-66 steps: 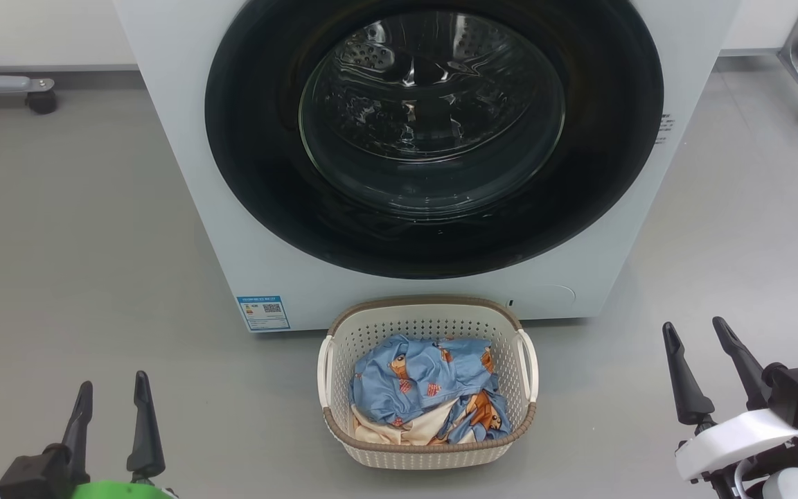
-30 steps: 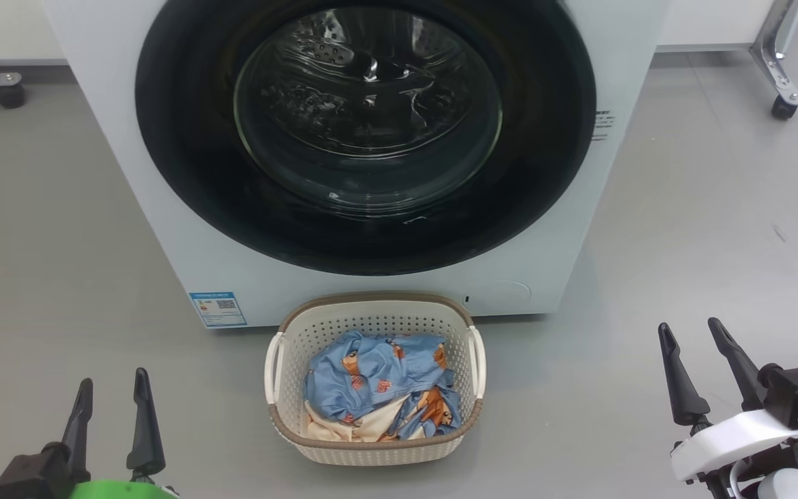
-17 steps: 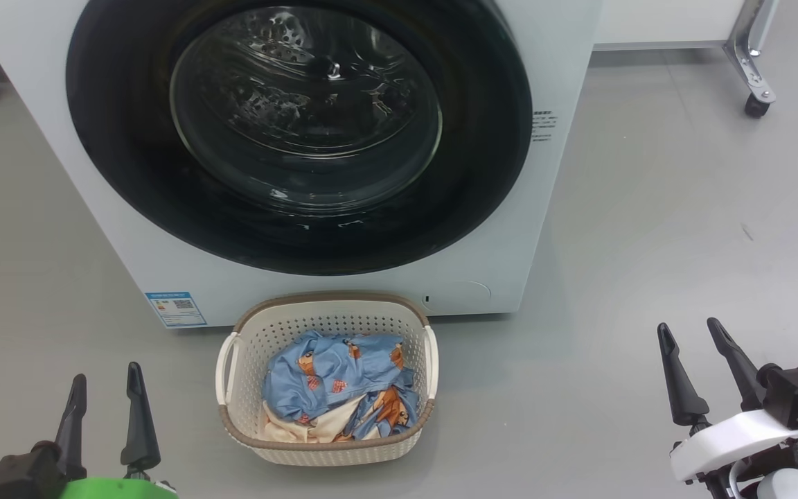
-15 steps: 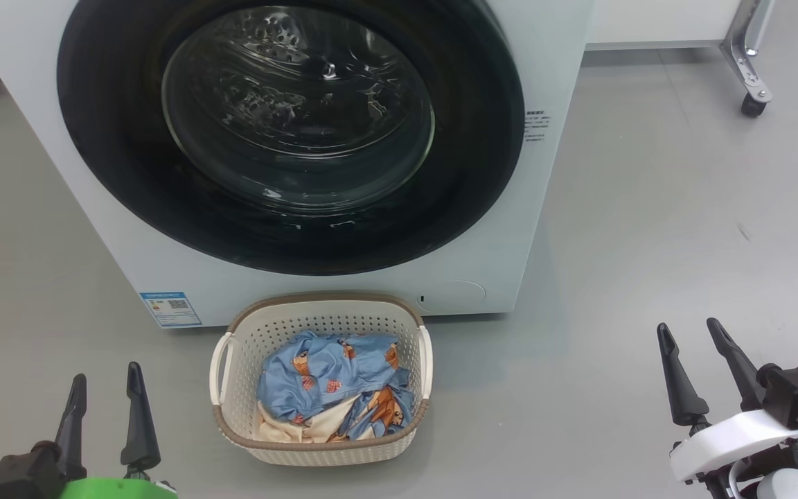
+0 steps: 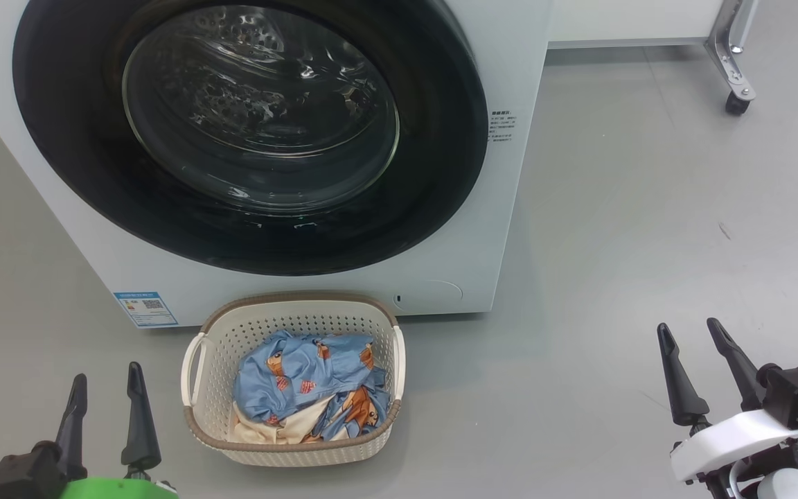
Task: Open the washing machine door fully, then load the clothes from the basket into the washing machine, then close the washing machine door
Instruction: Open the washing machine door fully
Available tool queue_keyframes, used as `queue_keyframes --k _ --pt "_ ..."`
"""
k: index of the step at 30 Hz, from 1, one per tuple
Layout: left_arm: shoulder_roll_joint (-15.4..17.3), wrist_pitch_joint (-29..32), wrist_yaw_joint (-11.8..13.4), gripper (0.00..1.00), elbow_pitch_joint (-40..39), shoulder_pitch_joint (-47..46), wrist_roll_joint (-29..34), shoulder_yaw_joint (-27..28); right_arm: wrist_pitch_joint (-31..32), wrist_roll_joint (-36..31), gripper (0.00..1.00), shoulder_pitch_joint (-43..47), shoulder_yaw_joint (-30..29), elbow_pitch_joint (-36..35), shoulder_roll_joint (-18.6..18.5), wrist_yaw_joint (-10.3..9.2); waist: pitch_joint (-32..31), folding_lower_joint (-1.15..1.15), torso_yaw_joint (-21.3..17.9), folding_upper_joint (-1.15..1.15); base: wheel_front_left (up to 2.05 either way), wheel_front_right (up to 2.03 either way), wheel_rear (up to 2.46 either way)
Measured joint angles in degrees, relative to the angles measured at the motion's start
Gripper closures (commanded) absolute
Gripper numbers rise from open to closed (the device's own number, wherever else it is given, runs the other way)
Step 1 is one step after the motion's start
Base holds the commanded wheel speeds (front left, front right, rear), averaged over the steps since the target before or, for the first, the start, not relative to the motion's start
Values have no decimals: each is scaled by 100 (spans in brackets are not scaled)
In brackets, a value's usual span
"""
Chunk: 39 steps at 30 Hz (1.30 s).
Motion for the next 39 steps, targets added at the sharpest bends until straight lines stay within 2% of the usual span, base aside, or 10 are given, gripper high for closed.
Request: queue_keyframes --k 39 --pt "0 0 0 0 36 0 -2 -10 0 0 0 -1 2 -5 -4 0 -10 0 35 0 2 2 -4"
